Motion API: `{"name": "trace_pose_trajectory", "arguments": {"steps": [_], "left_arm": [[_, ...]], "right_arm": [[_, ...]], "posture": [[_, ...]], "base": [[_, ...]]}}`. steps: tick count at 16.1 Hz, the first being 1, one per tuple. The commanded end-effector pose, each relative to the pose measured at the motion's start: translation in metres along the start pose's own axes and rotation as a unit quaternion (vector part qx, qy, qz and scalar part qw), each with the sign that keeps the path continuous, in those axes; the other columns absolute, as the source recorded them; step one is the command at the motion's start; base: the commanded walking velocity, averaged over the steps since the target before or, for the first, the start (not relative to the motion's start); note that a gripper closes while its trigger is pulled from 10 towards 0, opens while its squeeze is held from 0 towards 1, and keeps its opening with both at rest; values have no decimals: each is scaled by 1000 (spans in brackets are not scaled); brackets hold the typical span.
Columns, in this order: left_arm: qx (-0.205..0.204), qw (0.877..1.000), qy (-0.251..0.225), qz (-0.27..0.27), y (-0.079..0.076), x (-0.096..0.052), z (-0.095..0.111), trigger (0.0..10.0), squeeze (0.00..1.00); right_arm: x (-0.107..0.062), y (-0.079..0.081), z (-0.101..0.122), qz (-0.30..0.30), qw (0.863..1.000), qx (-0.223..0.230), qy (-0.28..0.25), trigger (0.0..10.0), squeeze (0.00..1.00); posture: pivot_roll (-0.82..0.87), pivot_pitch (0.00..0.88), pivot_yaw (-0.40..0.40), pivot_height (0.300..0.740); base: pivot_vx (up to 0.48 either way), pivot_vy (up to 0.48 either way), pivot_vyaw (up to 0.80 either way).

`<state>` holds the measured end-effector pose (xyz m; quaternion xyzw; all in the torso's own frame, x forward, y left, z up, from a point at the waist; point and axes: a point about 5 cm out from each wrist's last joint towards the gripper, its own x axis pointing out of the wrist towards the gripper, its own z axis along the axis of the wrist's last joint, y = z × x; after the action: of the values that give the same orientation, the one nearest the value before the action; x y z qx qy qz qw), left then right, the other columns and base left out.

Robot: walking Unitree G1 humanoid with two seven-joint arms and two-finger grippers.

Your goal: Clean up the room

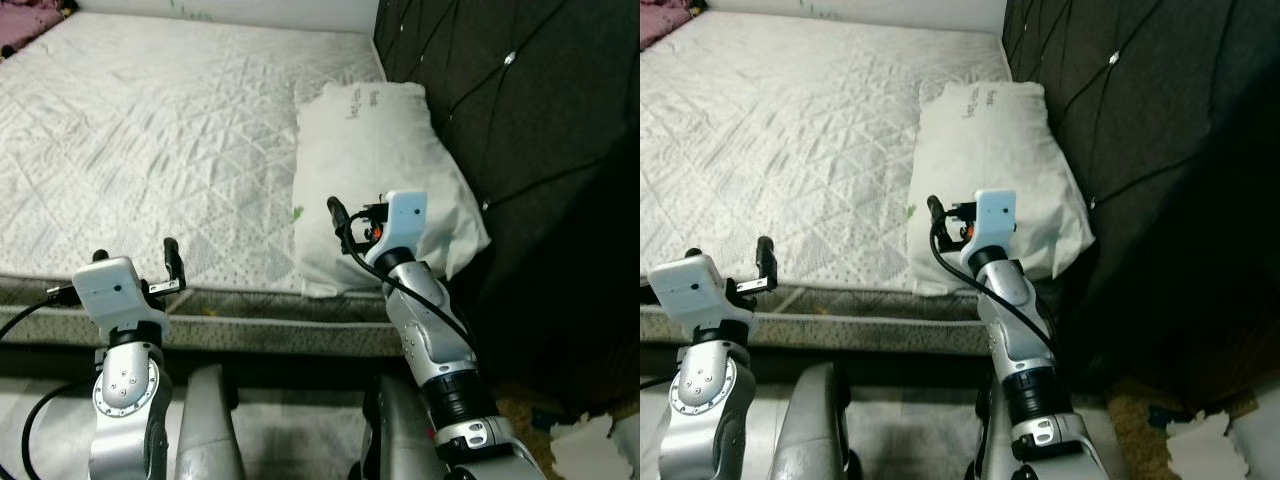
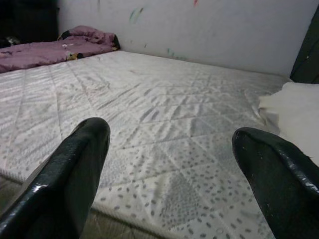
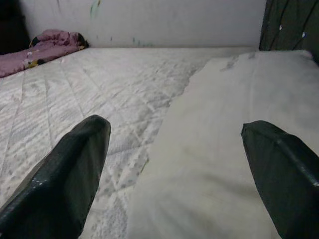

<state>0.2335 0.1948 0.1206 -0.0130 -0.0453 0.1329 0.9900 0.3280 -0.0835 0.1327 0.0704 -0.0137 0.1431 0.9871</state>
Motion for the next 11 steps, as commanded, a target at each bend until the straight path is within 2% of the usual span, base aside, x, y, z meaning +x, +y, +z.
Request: {"name": "trace_pose_trajectory", "arguments": {"steps": [1,3,5,11], "left_arm": [[0,1000,-9,-5,-3,3,4,10000,0],[15,1000,-3,12,-3,6,2,10000,0],[1,1000,-1,14,-4,7,0,10000,0],[-15,1000,-1,-16,-13,10,1,10000,0]], "right_arm": [[5,-1,11,2,1000,2,-18,10000,0],[8,0,12,7,1000,-2,-21,10000,0],[10,0,13,9,1000,-5,-24,10000,0],[9,-11,10,-9,1000,-6,-17,10000,0]], "posture": [[10,0,-63,631],[10,0,-68,652],[3,0,-70,674],[-11,0,-62,740]], "base": [[0,0,-400],[0,0,-413],[0,0,-413],[0,0,-431]]}}
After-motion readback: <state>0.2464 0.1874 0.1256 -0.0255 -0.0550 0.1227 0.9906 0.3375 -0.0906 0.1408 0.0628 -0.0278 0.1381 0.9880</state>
